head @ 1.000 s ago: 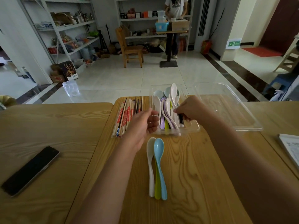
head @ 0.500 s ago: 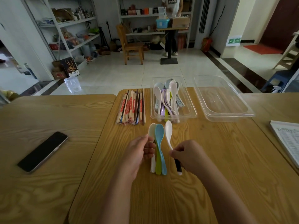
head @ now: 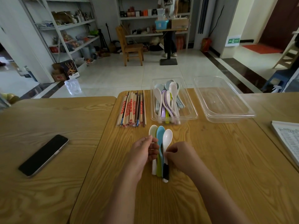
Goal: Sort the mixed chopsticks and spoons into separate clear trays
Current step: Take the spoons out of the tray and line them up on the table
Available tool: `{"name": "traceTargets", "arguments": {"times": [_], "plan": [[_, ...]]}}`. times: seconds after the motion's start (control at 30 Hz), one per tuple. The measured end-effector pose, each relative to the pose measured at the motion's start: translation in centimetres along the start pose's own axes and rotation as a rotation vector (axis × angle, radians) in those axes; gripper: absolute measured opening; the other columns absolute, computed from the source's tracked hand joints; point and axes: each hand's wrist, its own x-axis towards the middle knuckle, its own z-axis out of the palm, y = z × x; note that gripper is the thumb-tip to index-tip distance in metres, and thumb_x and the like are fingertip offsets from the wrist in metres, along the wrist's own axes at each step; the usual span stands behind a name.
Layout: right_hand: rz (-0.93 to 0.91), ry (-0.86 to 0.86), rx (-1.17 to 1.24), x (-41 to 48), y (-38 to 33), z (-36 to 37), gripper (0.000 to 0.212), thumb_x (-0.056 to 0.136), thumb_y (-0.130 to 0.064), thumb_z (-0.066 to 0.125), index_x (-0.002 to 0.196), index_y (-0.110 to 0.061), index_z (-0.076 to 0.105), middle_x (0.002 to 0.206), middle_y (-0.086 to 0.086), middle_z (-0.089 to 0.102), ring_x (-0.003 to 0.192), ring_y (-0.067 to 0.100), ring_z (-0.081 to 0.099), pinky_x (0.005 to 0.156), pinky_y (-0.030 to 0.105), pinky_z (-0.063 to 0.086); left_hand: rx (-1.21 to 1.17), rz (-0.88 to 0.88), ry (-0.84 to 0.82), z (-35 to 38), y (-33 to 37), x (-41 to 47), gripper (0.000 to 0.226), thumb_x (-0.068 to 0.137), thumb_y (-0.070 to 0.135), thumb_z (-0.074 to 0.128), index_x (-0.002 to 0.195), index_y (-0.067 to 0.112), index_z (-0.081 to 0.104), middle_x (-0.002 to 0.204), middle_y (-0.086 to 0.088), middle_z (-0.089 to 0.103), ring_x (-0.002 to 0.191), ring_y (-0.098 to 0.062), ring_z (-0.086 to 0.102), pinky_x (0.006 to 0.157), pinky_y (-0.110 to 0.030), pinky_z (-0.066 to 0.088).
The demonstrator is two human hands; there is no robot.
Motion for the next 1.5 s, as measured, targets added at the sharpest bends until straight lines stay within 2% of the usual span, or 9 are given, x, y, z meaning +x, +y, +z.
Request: {"name": "traceTargets", "arguments": {"times": [0.33, 0.6, 0.87, 0.97, 1.07, 1.17, 1.27, 1.33, 1.5], "plan": [[-0.004, -0.002, 0.052, 1.1, -1.0, 0.4, 0.012, 0.096, -0.014, 0.058, 0.097, -0.018, 0.07, 0.08, 0.0, 0.069, 0.064, 0.009, 0.063, 0.058, 0.021, 0.055, -0.011, 0.011, 0.012, -0.5, 0.1, 0.1, 0.032, 0.103, 0.031, 0.045, 0.1, 0.01, 0.069, 0.084, -0.007, 0.07, 0.078, -0.019, 0.063, 0.077, -0.035, 0.052], [0.0, 0.0, 0.094, 1.7, -0.2, 0.0, 0.021, 0.095, -0.015, 0.06, 0.115, -0.014, 0.068, 0.083, 0.002, 0.069, 0.063, 0.009, 0.065, 0.053, 0.019, 0.053, -0.038, 0.04, 0.0, -0.9, 0.4, 0.2, 0.031, 0.103, 0.029, 0.046, 0.101, 0.008, 0.068, 0.081, -0.007, 0.07, 0.074, -0.017, 0.064, 0.069, -0.031, 0.052], [-0.104, 0.095, 0.079, 2.1, -1.2, -3.7, 0.014, 0.094, -0.023, 0.064, 0.105, -0.018, 0.069, 0.071, -0.001, 0.067, 0.051, 0.004, 0.057, 0.046, 0.015, 0.043, -0.049, 0.077, -0.056, -0.5, 2.3, 1.2, 0.03, 0.103, 0.028, 0.047, 0.101, 0.006, 0.068, 0.08, -0.007, 0.07, 0.073, -0.017, 0.064, 0.067, -0.029, 0.052], [-0.145, 0.186, 0.082, 4.5, -3.4, -7.4, 0.006, 0.094, -0.019, 0.064, 0.092, -0.017, 0.069, 0.07, 0.003, 0.068, 0.05, 0.007, 0.055, 0.049, 0.019, 0.049, -0.014, 0.116, -0.085, -0.1, 4.8, 2.7, 0.028, 0.103, 0.027, 0.047, 0.1, 0.008, 0.068, 0.083, -0.006, 0.07, 0.077, -0.019, 0.064, 0.071, -0.03, 0.053], [-0.166, 0.269, 0.09, 8.4, -5.3, -10.2, 0.008, 0.092, -0.009, 0.063, 0.091, -0.008, 0.071, 0.068, 0.006, 0.069, 0.044, 0.007, 0.059, 0.048, 0.022, 0.052, 0.006, 0.114, -0.117, 0.8, 7.4, 5.0, 0.029, 0.103, 0.028, 0.046, 0.104, 0.007, 0.066, 0.083, -0.005, 0.069, 0.076, -0.018, 0.064, 0.07, -0.029, 0.053], [-0.104, 0.253, 0.033, 12.3, -6.1, -11.1, 0.011, 0.09, -0.002, 0.063, 0.097, -0.001, 0.071, 0.071, 0.011, 0.07, 0.048, 0.013, 0.065, 0.05, 0.027, 0.056, -0.018, 0.099, -0.117, 1.8, 9.3, 7.4, 0.028, 0.104, 0.025, 0.045, 0.104, 0.006, 0.065, 0.08, -0.005, 0.066, 0.071, -0.016, 0.061, 0.066, -0.028, 0.052], [-0.052, 0.196, -0.062, 15.2, -6.2, -10.6, 0.016, 0.089, -0.003, 0.065, 0.103, 0.002, 0.068, 0.073, 0.013, 0.071, 0.058, 0.019, 0.071, 0.064, 0.036, 0.062, 0.031, 0.112, -0.1, 2.5, 9.9, 9.0, 0.029, 0.104, 0.025, 0.044, 0.108, 0.004, 0.064, 0.08, -0.006, 0.065, 0.069, -0.015, 0.059, 0.064, -0.026, 0.05], [-0.04, 0.166, -0.124, 16.4, -6.1, -9.9, 0.02, 0.086, -0.003, 0.066, 0.105, 0.005, 0.066, 0.076, 0.014, 0.07, 0.063, 0.022, 0.072, 0.065, 0.036, 0.062, 0.058, 0.11, -0.103, 2.7, 9.9, 9.6, 0.03, 0.105, 0.025, 0.044, 0.11, 0.004, 0.064, 0.079, -0.005, 0.064, 0.068, -0.014, 0.059, 0.063, -0.025, 0.05], [-0.049, 0.167, -0.286, 17.5, -6.6, -8.7, 0.007, 0.084, -0.001, 0.059, 0.08, -0.002, 0.054, 0.064, 0.006, 0.052, 0.052, 0.015, 0.051, 0.043, 0.021, 0.038, 0.056, 0.105, -0.095, 2.8, 9.7, 10.8, 0.03, 0.105, 0.026, 0.044, 0.11, 0.004, 0.064, 0.078, -0.004, 0.064, 0.066, -0.013, 0.058, 0.062, -0.025, 0.049]]}}
